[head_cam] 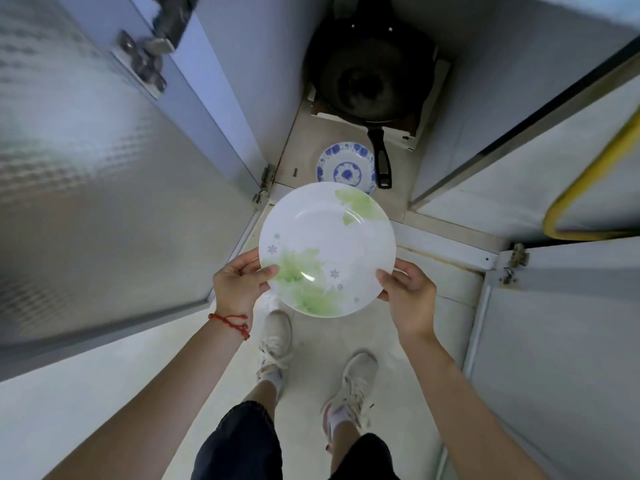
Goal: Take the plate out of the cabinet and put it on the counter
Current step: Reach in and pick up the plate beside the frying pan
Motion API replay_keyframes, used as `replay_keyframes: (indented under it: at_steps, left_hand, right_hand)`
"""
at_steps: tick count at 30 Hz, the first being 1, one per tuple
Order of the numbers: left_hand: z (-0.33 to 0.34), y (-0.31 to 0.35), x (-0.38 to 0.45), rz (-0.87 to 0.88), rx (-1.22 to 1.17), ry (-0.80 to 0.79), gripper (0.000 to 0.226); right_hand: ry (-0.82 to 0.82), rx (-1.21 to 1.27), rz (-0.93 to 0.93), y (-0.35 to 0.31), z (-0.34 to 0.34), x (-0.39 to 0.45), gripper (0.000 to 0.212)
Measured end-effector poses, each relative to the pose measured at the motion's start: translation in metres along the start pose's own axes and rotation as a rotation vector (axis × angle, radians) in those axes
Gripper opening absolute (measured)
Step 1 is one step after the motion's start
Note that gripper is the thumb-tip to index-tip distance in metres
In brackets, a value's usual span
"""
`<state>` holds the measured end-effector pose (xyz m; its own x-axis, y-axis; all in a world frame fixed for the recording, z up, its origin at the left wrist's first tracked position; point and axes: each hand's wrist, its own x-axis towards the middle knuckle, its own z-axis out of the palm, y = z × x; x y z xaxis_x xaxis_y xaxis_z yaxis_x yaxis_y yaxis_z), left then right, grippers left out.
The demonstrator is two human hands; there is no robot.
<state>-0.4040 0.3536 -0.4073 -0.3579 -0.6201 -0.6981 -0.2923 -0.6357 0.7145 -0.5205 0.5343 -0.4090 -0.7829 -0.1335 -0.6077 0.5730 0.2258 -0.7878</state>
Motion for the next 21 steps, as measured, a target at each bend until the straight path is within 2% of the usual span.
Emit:
replay_keyframes:
  at_steps: [9,21]
  left_hand:
    - [-0.005,0.076,-0.085,-0.001,0.03,0.013,0.044]
    - [-0.016,0.144,-0.191,-0.009,0.057,-0.054,0.042]
  right_hand:
    - [-0.018,-0.03,0.005,-0.09,-0.014,-0.089,0.019]
    - [0.088,-0.081,0.036,-0.153,-0.036,-0.192,0.02]
